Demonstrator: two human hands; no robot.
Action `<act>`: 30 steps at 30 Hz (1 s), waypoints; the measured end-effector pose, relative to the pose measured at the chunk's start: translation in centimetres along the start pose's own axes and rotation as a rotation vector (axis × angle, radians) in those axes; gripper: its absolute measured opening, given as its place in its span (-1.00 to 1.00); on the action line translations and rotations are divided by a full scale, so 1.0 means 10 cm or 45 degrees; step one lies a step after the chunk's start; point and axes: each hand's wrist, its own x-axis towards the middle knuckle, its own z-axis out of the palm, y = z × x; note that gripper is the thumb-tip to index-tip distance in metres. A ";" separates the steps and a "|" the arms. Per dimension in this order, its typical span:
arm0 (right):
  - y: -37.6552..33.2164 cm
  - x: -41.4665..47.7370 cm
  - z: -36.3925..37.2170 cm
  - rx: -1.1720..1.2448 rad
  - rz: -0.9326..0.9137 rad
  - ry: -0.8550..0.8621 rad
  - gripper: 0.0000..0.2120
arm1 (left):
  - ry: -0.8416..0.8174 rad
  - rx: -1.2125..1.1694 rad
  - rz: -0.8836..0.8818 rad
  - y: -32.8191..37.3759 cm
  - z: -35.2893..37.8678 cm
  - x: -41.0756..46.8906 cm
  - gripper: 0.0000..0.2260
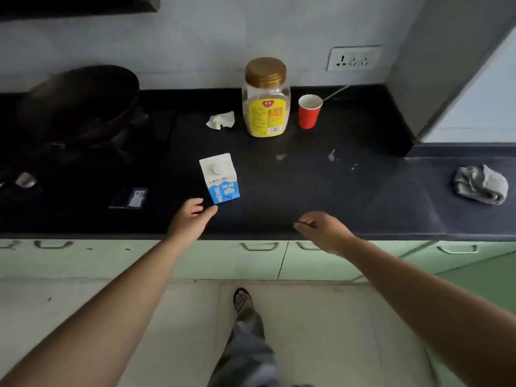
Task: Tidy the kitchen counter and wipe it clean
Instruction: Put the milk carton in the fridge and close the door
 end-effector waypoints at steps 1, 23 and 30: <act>-0.04 0.19 0.00 -0.080 -0.046 0.028 -0.61 | 0.034 0.016 0.033 0.06 -0.02 0.15 -0.48; 0.08 1.49 0.28 -0.704 -0.408 0.039 -0.44 | 0.061 -0.142 0.188 0.41 0.33 0.94 -0.37; 0.22 1.59 -0.03 -0.854 -0.654 -0.156 -0.43 | 0.500 -0.100 -0.021 0.59 0.72 0.46 -0.29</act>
